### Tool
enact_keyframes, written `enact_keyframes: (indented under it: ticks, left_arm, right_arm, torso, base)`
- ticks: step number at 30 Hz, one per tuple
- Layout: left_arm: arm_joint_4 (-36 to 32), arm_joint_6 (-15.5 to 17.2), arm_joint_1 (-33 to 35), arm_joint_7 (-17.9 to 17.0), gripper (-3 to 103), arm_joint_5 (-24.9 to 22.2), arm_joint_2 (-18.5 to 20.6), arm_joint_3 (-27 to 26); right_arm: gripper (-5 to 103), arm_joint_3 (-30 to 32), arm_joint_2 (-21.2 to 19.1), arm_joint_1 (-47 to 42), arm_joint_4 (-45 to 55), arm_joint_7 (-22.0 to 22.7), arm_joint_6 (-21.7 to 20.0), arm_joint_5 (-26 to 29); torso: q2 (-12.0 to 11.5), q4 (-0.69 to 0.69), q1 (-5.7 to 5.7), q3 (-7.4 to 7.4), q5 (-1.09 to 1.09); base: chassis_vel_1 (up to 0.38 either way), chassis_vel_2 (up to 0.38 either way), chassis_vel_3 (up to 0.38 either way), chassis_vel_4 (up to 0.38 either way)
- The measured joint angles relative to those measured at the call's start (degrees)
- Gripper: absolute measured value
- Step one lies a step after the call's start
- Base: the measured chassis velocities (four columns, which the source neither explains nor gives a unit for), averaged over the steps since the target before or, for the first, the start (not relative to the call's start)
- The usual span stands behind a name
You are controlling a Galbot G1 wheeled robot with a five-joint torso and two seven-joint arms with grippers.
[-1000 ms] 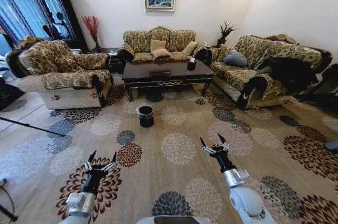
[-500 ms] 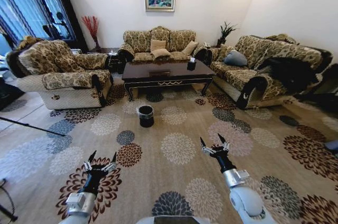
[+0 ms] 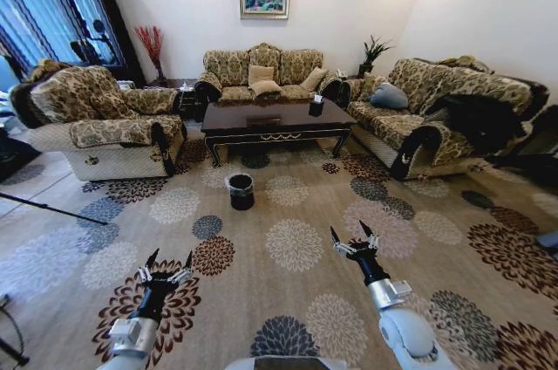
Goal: Move to the front of the table and pick up the trash from the floor, then place it into the trash bin.
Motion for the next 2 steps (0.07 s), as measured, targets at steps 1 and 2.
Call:
enact_keyframes:
  ticks: [1, 2]
  left_arm:
    - [0.0, 0.0, 0.0, 0.0, 100, 0.0, 0.0, 0.0]
    - [0.0, 0.0, 0.0, 0.0, 100, 0.0, 0.0, 0.0]
  right_arm:
    - [100, 0.0, 0.0, 0.0, 0.0, 0.0, 0.0, 0.0]
    - [100, 0.0, 0.0, 0.0, 0.0, 0.0, 0.0, 0.0]
  torso:
    - [0.0, 0.0, -0.01, -0.01, 0.0]
    - [0.0, 0.0, 0.0, -0.01, 0.0]
  base:
    - [0.0, 0.0, 0.0, 0.0]
    - [0.0, 0.0, 0.0, 0.0]
